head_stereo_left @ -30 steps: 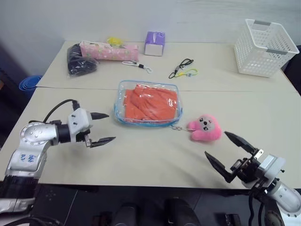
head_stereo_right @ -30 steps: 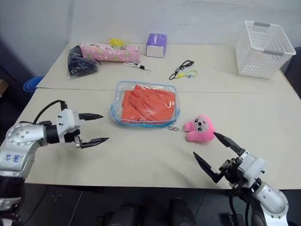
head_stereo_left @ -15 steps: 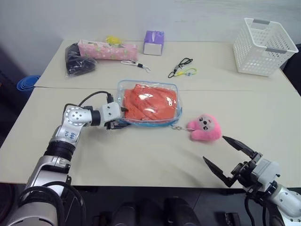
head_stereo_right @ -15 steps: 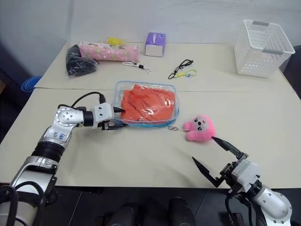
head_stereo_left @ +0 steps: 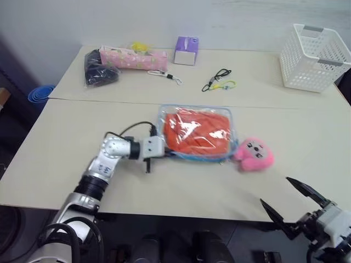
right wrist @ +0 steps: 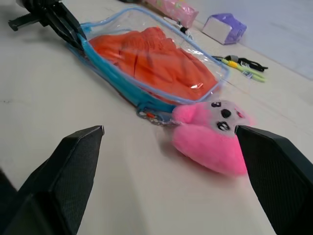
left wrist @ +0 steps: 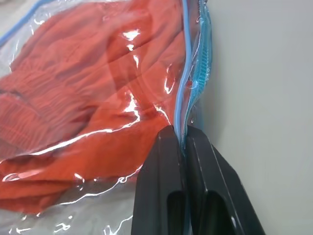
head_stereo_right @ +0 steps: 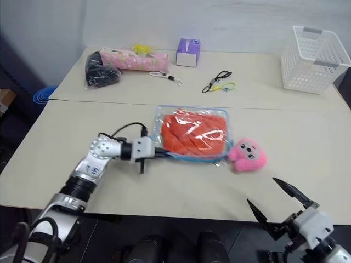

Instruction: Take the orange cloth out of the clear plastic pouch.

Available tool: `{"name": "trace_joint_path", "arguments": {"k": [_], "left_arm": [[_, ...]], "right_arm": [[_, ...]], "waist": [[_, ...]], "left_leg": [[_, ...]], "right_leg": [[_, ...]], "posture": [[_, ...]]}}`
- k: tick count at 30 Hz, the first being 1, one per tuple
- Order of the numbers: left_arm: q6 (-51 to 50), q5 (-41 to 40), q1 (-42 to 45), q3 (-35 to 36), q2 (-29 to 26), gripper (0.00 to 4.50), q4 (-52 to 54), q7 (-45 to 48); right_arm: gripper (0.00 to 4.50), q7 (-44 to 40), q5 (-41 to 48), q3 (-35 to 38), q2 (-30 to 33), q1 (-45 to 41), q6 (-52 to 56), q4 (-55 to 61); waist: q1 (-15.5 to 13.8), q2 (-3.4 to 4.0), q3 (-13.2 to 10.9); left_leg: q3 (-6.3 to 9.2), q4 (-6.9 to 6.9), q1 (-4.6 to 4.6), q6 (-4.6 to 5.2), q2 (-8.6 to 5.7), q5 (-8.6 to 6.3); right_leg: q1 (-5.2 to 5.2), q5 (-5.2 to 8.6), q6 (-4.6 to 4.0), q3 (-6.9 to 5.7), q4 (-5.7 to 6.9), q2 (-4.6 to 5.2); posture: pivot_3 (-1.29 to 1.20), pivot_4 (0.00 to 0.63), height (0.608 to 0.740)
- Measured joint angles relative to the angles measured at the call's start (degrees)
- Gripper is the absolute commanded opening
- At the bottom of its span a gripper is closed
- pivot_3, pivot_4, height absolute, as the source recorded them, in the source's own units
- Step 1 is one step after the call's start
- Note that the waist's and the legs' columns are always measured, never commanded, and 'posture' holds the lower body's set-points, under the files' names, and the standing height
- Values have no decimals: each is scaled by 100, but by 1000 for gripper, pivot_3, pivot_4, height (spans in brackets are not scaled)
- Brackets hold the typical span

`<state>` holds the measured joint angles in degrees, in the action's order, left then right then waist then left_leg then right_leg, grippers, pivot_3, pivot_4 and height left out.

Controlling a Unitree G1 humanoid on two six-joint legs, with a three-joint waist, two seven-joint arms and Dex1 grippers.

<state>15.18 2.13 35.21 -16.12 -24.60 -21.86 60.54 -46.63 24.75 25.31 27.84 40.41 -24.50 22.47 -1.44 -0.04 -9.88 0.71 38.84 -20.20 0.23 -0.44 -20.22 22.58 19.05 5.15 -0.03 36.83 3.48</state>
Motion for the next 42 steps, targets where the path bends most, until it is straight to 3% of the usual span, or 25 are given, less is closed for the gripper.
{"name": "trace_joint_path", "arguments": {"k": [7,14,15,23,27,33,35,37,42], "left_arm": [[-1024,252,-55,-383,714,36,574,-472],[-1771,276,-53,-523,973,36,806,-674],[-1866,273,-58,-528,999,523,837,-680],[-2810,94,-258,-515,1218,2901,1413,-826],[-3162,-580,-354,-258,1144,4106,1887,-497],[-3123,-1740,-377,633,519,4106,2026,371],[-3100,-2040,-414,844,337,4452,2002,671],[-3102,-2334,-472,958,121,4486,1966,1042],[-3371,-2977,-707,1205,-128,4500,2189,1433]], "right_arm": [[4500,57,125,238,-118,374,44,41],[4500,190,626,579,139,229,741,146],[4500,190,641,617,184,138,843,146],[4500,239,1212,880,552,-516,1872,-9],[4500,151,1638,987,1008,-881,2694,-334],[4500,206,1653,871,1751,-2029,3864,-1418],[4500,231,1497,767,1949,-2382,4164,-1837],[4500,168,1251,476,2211,-2778,4434,-2334],[3250,-536,1047,142,2328,-3374,4582,-3043]], "waist": [[3,3,2],[8,3,2],[8,3,2],[-3,3,2],[31,3,2],[63,8,3],[59,8,4],[40,8,3],[10,8,3]], "left_leg": [[-1,5,4,23,0,-11],[-1,5,6,17,0,-8],[0,5,6,17,0,-7],[1,9,1,2,0,1],[-1,9,2,1,3,1],[0,12,5,-6,7,7],[0,13,3,-5,7,7],[0,17,-1,-4,5,6],[3,18,-6,1,5,3]], "right_leg": [[-3,0,0,4,6,-2],[-3,0,0,6,6,-2],[-3,0,0,5,7,-2],[-3,0,0,5,5,-1],[-2,0,0,7,5,-2],[-2,2,-3,4,7,-5],[-2,2,-3,2,6,-5],[-1,1,-3,1,3,-3],[-1,0,-1,-2,-1,-2]], "posture": [[0,150,740],[0,150,740],[0,150,740],[0,150,740],[0,150,740],[0,150,740],[0,150,740],[0,150,740],[0,150,740]]}}
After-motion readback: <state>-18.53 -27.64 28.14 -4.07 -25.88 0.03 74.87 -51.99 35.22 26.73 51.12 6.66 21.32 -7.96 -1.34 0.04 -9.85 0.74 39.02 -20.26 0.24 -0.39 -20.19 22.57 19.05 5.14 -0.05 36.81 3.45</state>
